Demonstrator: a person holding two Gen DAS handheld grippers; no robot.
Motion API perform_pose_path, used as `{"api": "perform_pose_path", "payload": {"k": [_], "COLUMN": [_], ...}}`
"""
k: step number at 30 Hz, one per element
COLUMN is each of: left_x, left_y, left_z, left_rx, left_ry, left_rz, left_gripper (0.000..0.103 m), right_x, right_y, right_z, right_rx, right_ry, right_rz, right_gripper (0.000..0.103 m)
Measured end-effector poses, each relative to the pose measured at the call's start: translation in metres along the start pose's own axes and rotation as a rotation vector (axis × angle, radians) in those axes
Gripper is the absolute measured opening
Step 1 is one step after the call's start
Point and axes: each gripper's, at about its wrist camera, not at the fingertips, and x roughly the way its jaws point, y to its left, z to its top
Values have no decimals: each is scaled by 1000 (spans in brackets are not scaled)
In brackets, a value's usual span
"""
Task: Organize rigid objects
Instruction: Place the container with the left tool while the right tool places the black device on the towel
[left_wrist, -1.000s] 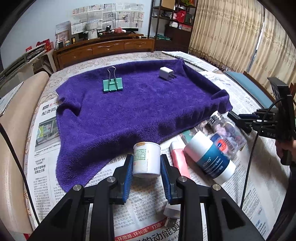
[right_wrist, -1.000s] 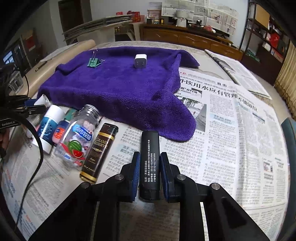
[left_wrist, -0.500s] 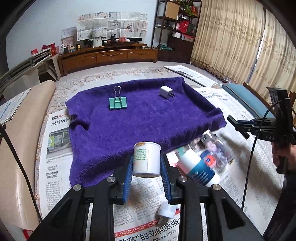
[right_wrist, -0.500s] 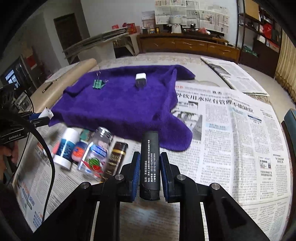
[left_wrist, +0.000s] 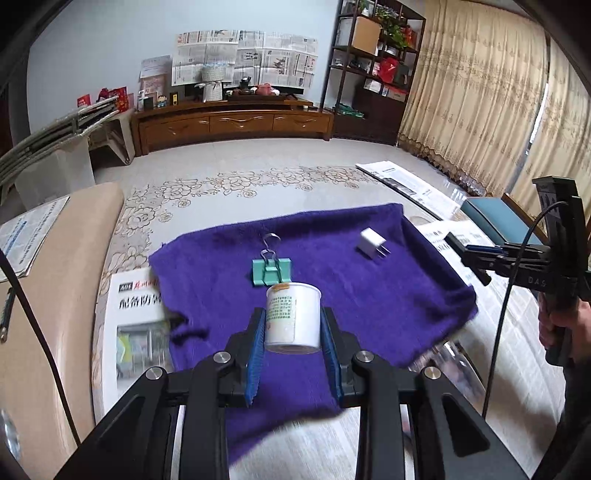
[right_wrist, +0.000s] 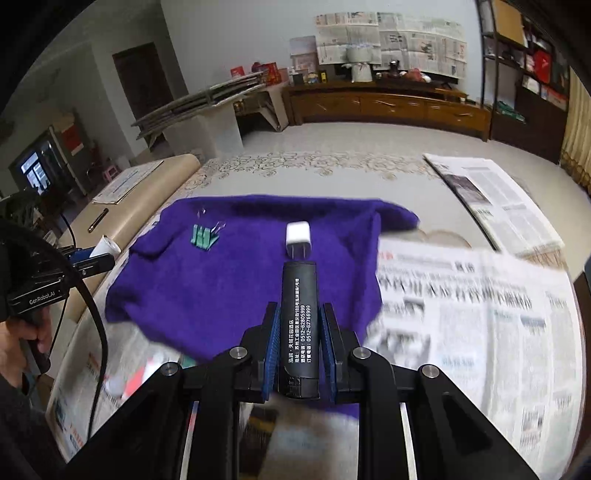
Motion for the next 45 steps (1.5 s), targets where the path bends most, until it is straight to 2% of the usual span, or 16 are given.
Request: {"api": "perform_pose_path", "payload": {"k": [6,13,20,33,34,36,38,39,42,43,44,45], "left_x": [35,66,82,89,89,88,87,85,64,54,47,38], "left_y": [13,18,17,6,5,5,6,5,-5,-8,-10,-14], "left_z": [7,2,-5,-8,-8,-8,-6,-6,-9,-10,-11,-13], "left_rx": [-18,-23,5,116,125,135,136,132,137,137,135,130], "left_ry": [46,100,155,213,215,216,218,206,146,116,102,89], "left_rz": [11,21,48,104,109,131,139,122,120,120,119,119], "left_gripper": [28,28,28,30,31,40,60,62,77,88,95,98], "right_x": [48,86,100,101,101,100,97,93,72,65,56,47], "right_y": [0,0,1,8,7,6,6,7,10,11,11,12], "right_z": [24,23,16,8,8,8,8,7,9,9,9,8], "right_rx": [-27,-53,-66,-142,-141,-140,-133,-130,-115,-104,-92,-77], "right_ry": [72,158,200,194,195,198,198,193,132,118,101,82], "right_rz": [-19,-79,-107,-118,-111,-92,-71,-81,-89,-83,-76,-74], "right_gripper": [21,21,21,22,23,32,39,47,60,62,69,80]}}
